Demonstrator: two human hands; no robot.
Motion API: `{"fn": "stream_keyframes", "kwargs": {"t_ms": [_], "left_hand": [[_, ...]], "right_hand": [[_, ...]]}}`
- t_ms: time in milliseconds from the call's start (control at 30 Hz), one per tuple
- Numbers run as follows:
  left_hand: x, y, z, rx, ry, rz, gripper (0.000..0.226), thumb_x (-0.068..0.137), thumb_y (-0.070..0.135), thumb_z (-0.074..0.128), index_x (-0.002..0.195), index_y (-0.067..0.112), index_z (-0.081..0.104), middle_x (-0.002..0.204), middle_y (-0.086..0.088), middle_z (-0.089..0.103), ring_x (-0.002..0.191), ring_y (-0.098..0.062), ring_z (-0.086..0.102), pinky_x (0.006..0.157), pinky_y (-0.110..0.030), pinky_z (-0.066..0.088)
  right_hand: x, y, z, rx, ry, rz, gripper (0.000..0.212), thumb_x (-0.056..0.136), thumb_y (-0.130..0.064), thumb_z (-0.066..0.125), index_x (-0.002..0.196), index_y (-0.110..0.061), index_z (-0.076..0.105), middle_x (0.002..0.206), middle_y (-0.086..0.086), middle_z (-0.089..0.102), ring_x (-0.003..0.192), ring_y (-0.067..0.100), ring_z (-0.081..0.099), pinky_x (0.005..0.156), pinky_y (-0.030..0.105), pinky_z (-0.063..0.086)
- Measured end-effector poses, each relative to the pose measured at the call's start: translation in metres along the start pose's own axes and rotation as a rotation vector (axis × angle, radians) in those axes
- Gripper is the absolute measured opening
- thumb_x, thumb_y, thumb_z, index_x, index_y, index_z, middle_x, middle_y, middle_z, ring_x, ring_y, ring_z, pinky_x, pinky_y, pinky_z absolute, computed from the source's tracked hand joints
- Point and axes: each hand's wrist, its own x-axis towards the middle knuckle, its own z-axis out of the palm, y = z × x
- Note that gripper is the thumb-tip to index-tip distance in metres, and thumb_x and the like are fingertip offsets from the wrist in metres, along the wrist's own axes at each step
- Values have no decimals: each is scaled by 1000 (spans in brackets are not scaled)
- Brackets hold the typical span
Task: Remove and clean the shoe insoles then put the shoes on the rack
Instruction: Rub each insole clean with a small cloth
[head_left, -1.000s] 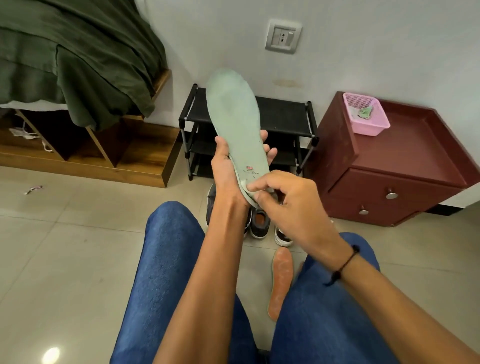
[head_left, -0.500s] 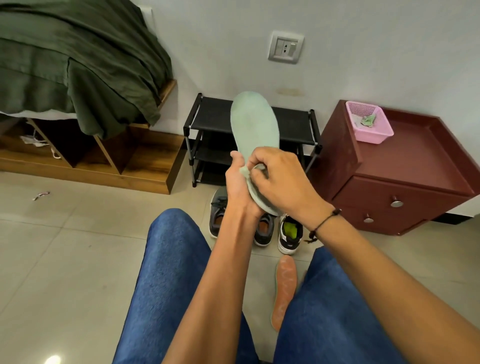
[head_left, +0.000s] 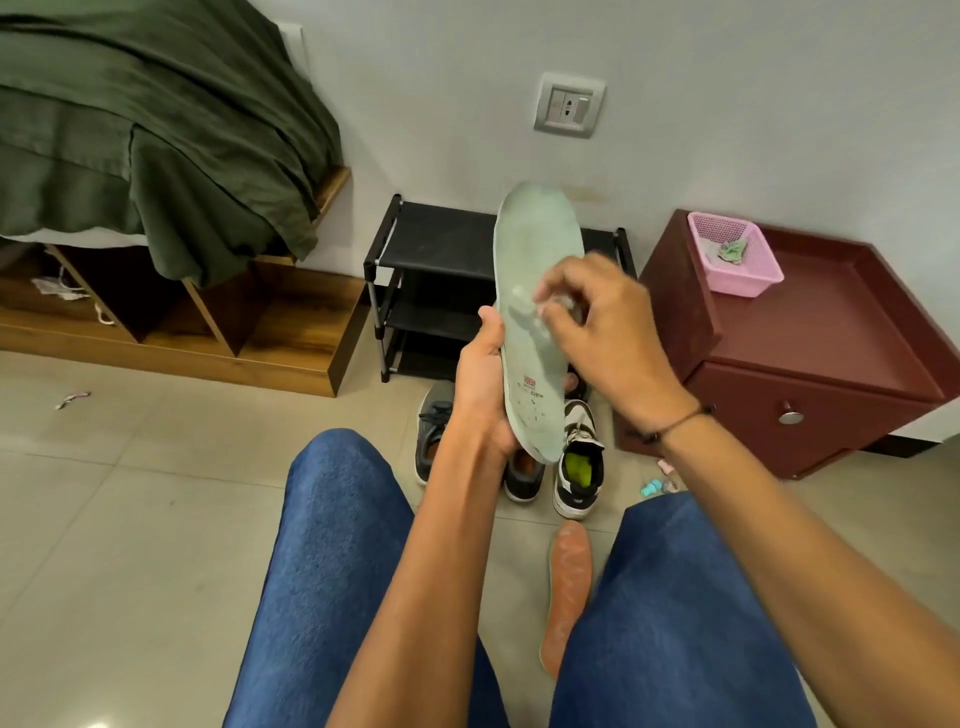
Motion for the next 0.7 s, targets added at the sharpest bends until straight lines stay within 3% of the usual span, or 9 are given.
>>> {"fn": "stream_keyframes", "kwargs": {"t_ms": [100, 233, 433, 600, 700], "left_hand": [[-1, -8, 2, -78, -32, -4, 48, 99, 48, 32, 99, 9, 60, 84, -9, 68, 79, -19, 67, 73, -29, 56], [2, -10, -1, -17, -57, 1, 45, 100, 45, 30, 108, 12, 59, 92, -10, 68, 89, -22, 64, 78, -35, 54], [3, -6, -5, 86, -86, -37, 44, 98, 44, 35, 124, 15, 54, 89, -11, 61, 71, -25, 56, 50, -30, 47], [5, -5, -11, 109, -131, -49, 57, 91, 45, 39, 141, 17, 39, 101, -15, 61, 69, -26, 54, 51, -30, 44], [8, 1, -13, 99, -107, 1, 52, 95, 43, 35, 140, 19, 41, 101, -14, 62, 72, -27, 56, 54, -32, 46]], "right_hand": [[-21, -5, 9, -58, -100, -50, 7, 79, 1, 56, 77, -5, 59, 79, 6, 53, 69, 19, 53, 63, 31, 45], [3, 8, 12, -134, -50, -60, 8, 80, 0, 55, 77, -3, 61, 79, 8, 55, 65, 22, 53, 58, 31, 44], [30, 18, 17, -257, -21, -22, 14, 84, -1, 49, 83, -2, 63, 88, 13, 57, 74, 28, 55, 64, 34, 43], [46, 26, -1, -119, 22, 156, 13, 78, 1, 57, 77, -4, 69, 87, 8, 67, 82, 22, 60, 74, 23, 41], [20, 10, -12, -67, 5, 57, 13, 76, 1, 58, 75, -8, 68, 81, 7, 65, 74, 19, 57, 72, 27, 44]]}}
